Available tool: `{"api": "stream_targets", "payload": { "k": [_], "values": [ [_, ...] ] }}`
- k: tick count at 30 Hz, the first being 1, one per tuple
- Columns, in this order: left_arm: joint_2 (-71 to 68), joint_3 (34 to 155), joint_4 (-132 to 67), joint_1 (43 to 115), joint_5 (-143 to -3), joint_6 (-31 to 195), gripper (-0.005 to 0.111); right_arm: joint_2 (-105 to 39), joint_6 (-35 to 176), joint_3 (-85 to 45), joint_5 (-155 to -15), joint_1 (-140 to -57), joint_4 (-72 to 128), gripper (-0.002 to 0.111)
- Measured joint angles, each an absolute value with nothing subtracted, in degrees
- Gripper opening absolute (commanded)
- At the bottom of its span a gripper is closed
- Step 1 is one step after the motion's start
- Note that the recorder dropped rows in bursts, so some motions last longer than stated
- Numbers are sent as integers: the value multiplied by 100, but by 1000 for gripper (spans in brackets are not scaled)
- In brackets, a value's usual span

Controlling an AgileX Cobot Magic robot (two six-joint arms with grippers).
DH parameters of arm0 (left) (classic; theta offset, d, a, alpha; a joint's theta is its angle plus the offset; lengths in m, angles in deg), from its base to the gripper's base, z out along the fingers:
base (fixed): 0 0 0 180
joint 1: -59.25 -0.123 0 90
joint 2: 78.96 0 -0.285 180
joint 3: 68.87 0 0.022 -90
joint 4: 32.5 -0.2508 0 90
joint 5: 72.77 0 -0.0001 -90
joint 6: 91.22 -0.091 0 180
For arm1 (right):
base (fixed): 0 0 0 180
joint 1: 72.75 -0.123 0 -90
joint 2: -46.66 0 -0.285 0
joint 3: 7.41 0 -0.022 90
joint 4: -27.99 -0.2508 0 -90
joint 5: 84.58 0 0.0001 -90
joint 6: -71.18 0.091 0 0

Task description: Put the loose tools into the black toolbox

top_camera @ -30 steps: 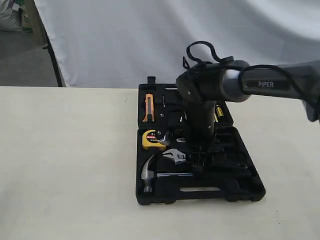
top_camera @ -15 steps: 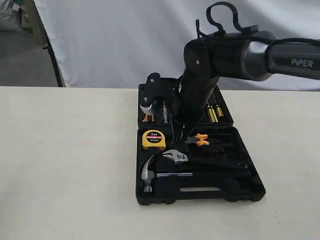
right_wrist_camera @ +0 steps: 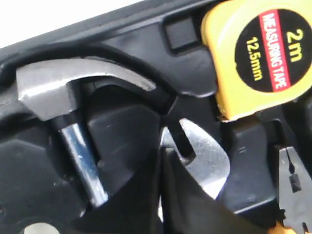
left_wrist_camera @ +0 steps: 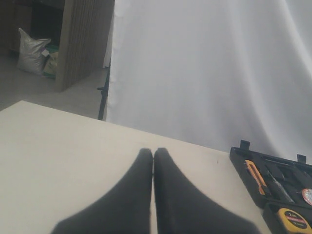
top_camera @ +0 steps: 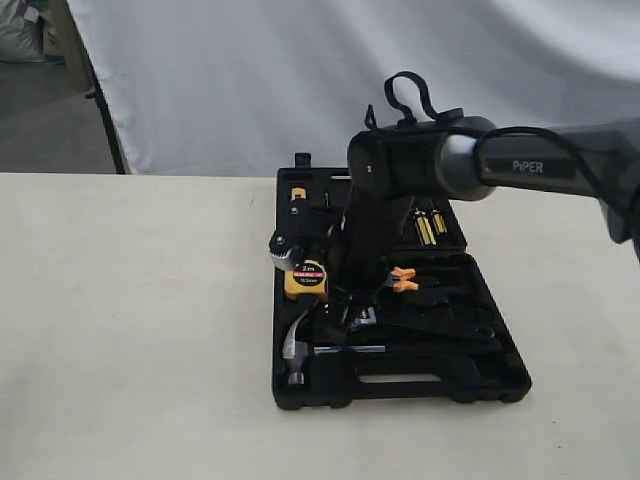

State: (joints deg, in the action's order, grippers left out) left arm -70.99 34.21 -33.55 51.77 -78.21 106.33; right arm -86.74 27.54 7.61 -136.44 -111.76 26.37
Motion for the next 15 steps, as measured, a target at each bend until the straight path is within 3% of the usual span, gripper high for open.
{"api": "stream_targets", "payload": {
  "k": [15],
  "values": [
    [-7099,3421,-3355,5177,-7821,10633,1,-7682,3887,596,-13274,-11073,4084,0]
  ]
}}
